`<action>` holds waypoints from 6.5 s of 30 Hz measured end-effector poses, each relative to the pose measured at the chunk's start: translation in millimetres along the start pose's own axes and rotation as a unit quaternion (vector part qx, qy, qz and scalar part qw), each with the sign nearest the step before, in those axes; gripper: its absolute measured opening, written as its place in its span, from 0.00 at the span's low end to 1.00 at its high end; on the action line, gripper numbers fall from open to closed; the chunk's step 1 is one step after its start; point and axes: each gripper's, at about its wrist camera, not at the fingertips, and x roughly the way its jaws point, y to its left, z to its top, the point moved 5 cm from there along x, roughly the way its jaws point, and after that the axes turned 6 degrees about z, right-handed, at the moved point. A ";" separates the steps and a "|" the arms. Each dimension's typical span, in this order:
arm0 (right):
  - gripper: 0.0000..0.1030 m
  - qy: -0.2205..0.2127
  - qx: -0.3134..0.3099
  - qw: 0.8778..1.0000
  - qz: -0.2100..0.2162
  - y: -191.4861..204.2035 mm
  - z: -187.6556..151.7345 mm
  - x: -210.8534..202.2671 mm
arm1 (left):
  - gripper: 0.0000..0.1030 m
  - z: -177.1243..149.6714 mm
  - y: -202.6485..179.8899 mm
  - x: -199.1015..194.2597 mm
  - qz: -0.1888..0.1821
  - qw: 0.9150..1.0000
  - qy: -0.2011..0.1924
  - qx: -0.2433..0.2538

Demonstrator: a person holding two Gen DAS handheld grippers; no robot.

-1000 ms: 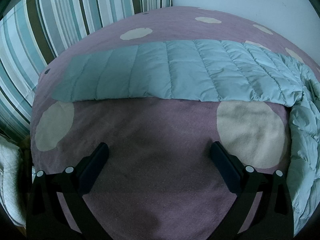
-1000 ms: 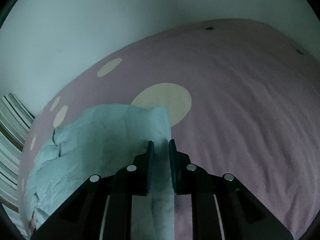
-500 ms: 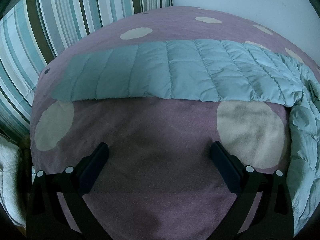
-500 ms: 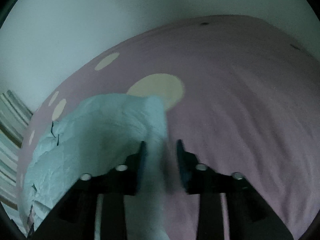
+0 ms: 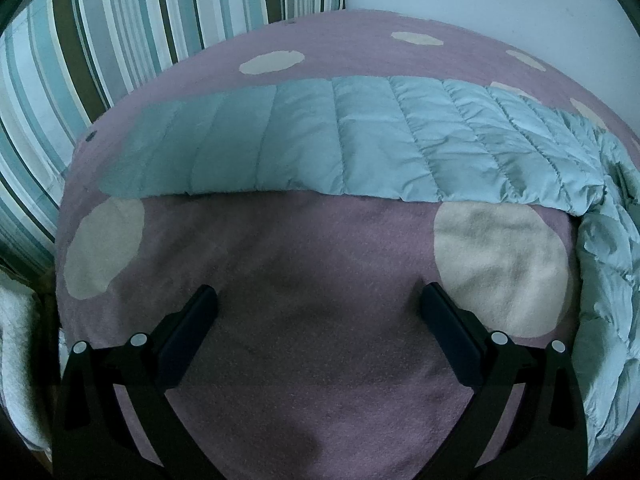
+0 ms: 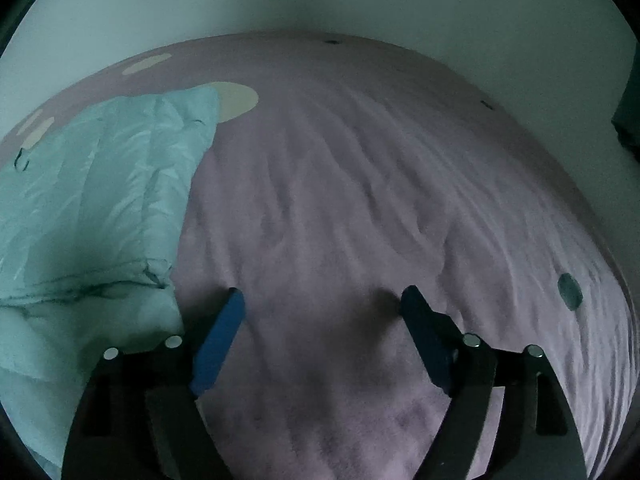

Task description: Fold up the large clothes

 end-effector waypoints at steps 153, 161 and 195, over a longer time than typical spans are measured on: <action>0.15 0.038 -0.040 0.988 0.143 160.9 36.3 34.3 | 0.61 70.9 -206.5 -1.0 -0.152 0.966 -0.051 0.204; 0.52 -0.019 -0.039 0.991 0.129 151.8 50.3 -15.9 | 0.60 89.3 -187.4 -51.2 -0.161 0.969 -0.092 0.166; 0.52 -0.020 -0.128 0.971 0.202 247.1 35.4 -7.0 | 0.58 50.3 -290.2 -76.8 -0.215 0.949 -0.069 0.222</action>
